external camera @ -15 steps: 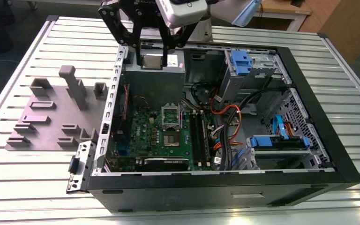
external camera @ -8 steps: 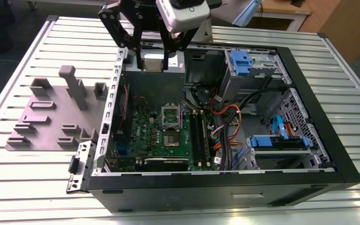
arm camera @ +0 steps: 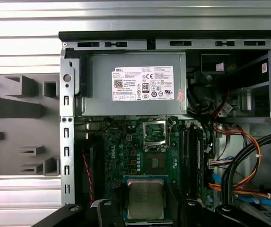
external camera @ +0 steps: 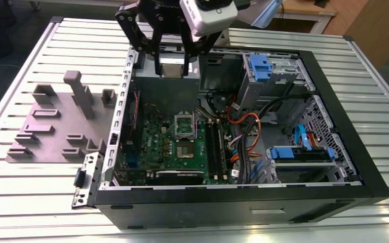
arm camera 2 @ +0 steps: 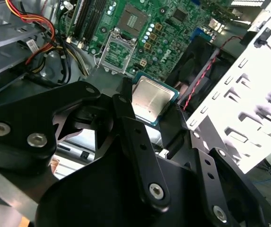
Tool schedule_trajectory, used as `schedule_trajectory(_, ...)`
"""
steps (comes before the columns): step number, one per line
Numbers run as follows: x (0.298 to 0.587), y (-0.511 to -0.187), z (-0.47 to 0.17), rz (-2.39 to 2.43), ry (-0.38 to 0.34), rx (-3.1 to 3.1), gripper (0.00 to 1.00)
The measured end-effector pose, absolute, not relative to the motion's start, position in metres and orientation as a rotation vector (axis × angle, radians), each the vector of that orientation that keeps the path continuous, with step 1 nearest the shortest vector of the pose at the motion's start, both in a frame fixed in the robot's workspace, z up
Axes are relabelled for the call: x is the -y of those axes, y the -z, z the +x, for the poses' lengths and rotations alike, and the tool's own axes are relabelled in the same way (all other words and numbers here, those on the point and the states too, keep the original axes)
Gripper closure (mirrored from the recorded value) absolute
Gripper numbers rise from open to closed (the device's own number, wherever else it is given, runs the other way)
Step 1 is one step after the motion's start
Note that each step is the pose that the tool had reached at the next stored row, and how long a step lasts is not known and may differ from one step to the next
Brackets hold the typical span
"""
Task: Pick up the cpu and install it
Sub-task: 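Pick up the cpu and move it towards the insertion slot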
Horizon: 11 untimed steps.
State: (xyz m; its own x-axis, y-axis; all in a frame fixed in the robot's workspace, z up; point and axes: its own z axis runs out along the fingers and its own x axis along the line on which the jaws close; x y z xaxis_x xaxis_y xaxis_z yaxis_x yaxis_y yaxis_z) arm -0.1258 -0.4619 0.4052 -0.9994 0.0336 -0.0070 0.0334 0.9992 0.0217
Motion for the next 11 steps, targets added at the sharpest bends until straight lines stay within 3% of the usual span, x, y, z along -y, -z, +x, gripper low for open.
schedule_trajectory(11,0.4619,-0.4052,-0.1190,0.052,-0.034,-3.134,0.53)
